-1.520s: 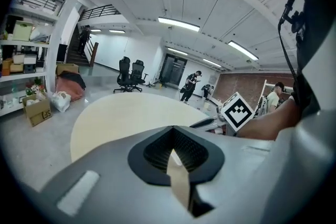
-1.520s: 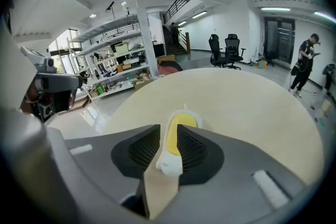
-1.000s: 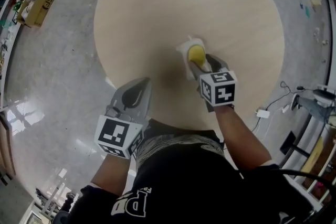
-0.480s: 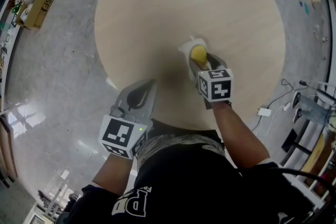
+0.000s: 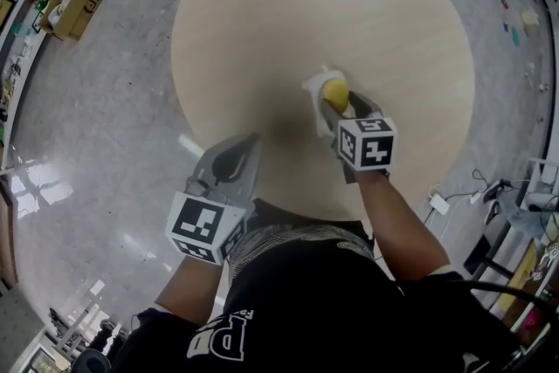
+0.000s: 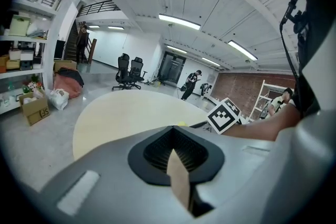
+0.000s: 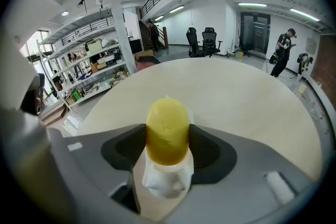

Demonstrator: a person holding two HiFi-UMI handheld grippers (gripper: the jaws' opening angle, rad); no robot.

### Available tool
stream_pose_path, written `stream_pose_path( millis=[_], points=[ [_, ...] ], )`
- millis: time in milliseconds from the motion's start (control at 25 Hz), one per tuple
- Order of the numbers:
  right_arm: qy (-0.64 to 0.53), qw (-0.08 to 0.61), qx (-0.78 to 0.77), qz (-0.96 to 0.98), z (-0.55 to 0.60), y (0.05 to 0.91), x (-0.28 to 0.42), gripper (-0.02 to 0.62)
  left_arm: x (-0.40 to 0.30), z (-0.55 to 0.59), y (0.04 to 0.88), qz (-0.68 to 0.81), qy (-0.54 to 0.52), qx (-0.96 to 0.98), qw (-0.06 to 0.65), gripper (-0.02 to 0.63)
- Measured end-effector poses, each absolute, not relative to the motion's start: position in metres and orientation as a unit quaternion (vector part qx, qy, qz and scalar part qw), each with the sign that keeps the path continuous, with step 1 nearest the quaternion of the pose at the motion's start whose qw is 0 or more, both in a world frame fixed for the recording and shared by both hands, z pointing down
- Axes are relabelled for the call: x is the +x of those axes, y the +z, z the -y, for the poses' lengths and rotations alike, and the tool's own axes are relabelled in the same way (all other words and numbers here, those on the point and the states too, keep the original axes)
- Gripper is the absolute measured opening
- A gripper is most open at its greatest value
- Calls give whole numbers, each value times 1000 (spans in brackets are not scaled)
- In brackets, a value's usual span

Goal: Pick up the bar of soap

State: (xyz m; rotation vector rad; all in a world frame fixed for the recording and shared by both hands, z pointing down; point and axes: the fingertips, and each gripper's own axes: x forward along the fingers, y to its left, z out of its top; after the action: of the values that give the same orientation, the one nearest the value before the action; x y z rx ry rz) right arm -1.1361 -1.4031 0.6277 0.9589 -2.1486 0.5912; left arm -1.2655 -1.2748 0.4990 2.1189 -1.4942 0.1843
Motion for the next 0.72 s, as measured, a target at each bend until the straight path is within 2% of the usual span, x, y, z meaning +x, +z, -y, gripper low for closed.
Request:
stream_pose_path(
  millis=[160, 400, 720],
  points=[
    [225, 316, 355, 851, 1404, 603, -1136, 264, -1253, 1267, 490, 566, 65, 781, 256, 8],
    [252, 213, 299, 896, 1389, 545, -1129, 264, -1220, 1253, 475, 587, 72, 773, 229, 8],
    [298, 84, 205, 929, 1341, 452, -1066, 264, -1138, 1240, 436, 610, 41, 765, 202, 8]
  ],
)
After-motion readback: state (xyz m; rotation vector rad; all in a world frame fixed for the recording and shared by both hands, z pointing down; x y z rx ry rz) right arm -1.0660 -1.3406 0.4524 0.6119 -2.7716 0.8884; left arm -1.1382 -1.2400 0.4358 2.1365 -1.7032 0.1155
